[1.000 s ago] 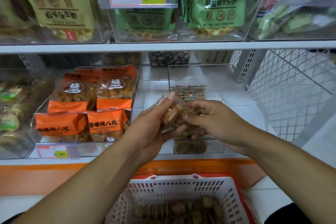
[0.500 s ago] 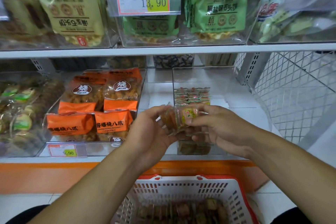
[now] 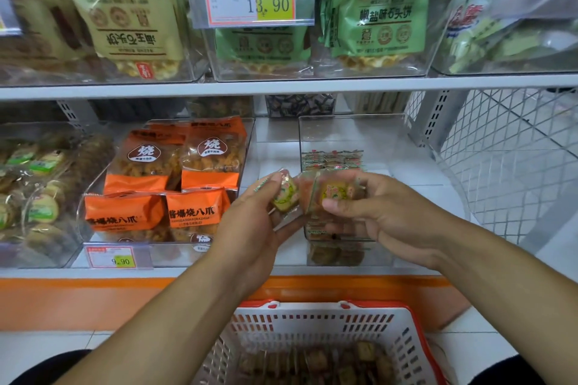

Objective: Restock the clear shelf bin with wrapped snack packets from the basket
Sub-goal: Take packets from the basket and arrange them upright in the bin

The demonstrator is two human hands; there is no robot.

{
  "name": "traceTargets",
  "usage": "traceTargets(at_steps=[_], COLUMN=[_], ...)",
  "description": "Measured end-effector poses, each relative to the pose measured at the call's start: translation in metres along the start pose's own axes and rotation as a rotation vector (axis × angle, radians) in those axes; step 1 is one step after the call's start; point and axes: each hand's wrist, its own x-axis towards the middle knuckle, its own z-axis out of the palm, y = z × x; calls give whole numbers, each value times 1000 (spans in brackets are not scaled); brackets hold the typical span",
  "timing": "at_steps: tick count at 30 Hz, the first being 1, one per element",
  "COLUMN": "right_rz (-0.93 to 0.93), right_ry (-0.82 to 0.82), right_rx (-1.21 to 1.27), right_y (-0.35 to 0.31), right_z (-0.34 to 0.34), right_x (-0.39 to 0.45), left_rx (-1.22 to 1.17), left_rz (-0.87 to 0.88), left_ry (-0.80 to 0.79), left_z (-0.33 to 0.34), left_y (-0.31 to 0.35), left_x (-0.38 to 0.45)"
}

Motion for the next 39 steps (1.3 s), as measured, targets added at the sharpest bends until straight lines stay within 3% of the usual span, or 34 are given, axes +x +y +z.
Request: traceTargets(at_steps=[3, 5, 7, 10, 13, 18, 23, 30, 34, 36, 39], right_rz=[-453, -666, -722, -691, -576, -355, -318, -112, -113, -61, 100], right_ry=[149, 157, 136, 92, 90, -68, -105, -157, -32, 6, -76], right_rx=[-431, -788, -1050, -1118, -999, -695, -765, -585, -556, -365, 75], right_y=[0, 2, 2, -3, -8, -8, -8, -2, -5, -7, -3], right_z=[-4, -7, -10, -14, -22, -26, -27, -30, -32, -30, -13], right_x=[-2, -3, -2, -1, -1, 0, 2, 1, -1, -1, -2], left_rx=[26, 47, 67, 69, 56, 83, 190, 146, -4, -35, -102], left_rz=[-71, -143, -162, -100, -19, 41, 68, -69, -69, -35, 12], left_ry=[13, -43, -90, -35, 20, -1, -100, -236, -85, -13, 11], left_z=[-6, -7, -8, -9, -10, -10, -10, -4, -3, -2, 4], left_y=[3, 3, 2, 0, 1, 0, -2, -5, -5, -5, -6], left_x=[0, -1, -1, 2, 3, 2, 1, -1, 2, 3, 0])
